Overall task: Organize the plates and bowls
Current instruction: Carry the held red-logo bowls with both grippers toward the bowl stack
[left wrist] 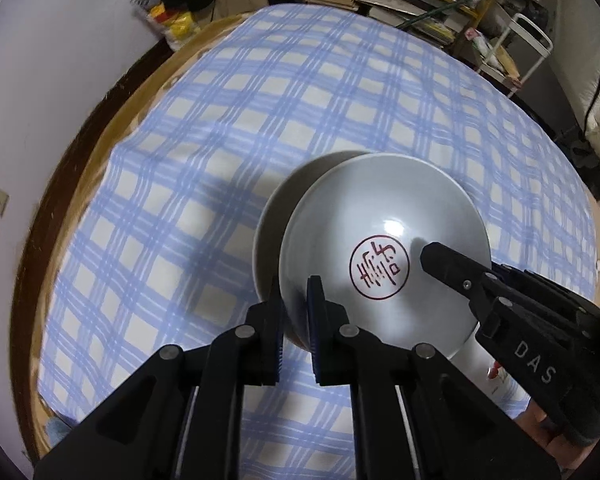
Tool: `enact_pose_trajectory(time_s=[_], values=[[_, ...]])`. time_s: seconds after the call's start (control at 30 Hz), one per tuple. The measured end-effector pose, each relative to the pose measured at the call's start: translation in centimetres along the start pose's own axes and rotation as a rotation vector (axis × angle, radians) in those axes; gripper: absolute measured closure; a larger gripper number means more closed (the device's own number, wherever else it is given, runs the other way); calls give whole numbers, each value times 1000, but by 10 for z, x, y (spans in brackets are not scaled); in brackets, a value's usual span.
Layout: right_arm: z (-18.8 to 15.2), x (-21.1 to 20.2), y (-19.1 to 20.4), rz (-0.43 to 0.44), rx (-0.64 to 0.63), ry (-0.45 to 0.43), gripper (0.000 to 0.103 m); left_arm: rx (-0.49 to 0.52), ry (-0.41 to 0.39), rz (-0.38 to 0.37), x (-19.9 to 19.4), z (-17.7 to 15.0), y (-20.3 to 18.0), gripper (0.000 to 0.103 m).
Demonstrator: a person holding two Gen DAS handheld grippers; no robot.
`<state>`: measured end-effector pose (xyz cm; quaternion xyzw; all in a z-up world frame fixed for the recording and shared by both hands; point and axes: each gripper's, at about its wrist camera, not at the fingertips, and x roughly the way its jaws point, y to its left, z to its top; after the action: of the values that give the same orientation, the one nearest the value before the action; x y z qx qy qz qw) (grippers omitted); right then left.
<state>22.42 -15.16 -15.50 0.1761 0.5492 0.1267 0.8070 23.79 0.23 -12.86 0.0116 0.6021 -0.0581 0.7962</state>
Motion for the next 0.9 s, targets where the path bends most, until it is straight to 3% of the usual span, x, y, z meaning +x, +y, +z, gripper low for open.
enact_pose_trajectory(time_s=[0.4,0.63,0.9], values=[[1,11,-2,-18,2,-8,87,-42,25,-64,16,-2,11,92],[1,12,1,-27,-34,-4,85,-55,45,-54,13,-1,10,92],[1,7,0,0,-60,-11,83,-3,34,-21,9,-2,4,91]])
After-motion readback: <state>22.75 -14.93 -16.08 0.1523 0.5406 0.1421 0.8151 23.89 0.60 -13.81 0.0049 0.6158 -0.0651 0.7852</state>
